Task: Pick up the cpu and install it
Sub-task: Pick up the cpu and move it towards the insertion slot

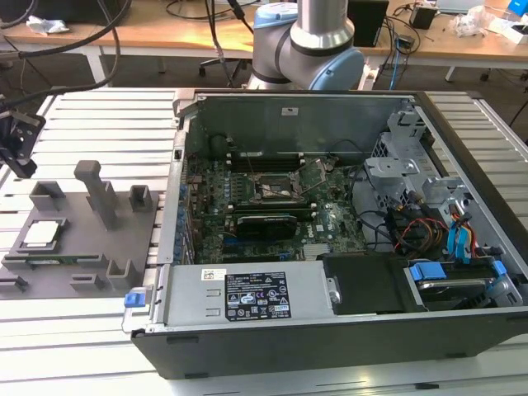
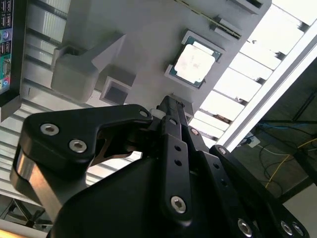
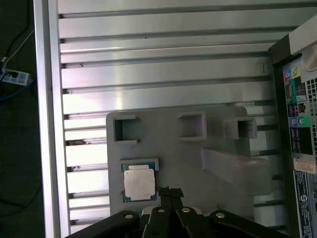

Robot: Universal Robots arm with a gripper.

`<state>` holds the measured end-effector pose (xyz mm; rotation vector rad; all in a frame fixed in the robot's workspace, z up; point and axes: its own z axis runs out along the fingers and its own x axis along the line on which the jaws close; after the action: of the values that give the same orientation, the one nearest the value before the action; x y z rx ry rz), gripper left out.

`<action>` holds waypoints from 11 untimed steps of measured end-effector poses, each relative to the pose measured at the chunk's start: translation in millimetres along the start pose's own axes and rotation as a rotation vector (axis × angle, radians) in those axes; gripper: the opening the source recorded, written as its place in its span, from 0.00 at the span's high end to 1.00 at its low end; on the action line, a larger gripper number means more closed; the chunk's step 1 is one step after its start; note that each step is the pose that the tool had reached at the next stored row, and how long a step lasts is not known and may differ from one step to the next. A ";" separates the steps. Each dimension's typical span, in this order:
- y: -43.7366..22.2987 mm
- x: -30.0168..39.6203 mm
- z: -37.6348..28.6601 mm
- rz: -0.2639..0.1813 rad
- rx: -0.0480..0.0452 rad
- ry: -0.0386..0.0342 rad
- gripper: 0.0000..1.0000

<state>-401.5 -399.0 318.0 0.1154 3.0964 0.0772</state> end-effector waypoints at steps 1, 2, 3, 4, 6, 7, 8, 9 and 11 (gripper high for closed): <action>-0.2 0.5 1.4 0.000 0.0001 0.0001 0.89; -0.4 0.9 2.7 0.000 0.0001 0.0001 0.89; -1.0 2.3 5.4 0.000 0.0001 0.0001 0.89; -1.8 3.6 7.6 0.000 0.0000 0.0000 0.89; -3.0 5.3 10.6 0.000 -0.0002 -0.0002 0.89; -3.7 6.2 12.4 0.000 -0.0001 -0.0001 0.89; -4.1 6.9 13.7 0.000 0.0000 0.0001 0.89; -4.6 7.9 15.9 0.000 0.0001 0.0001 0.89; -5.5 9.5 19.0 0.000 0.0001 0.0001 0.89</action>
<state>-410.5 -402.8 298.4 0.1156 3.0965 0.0770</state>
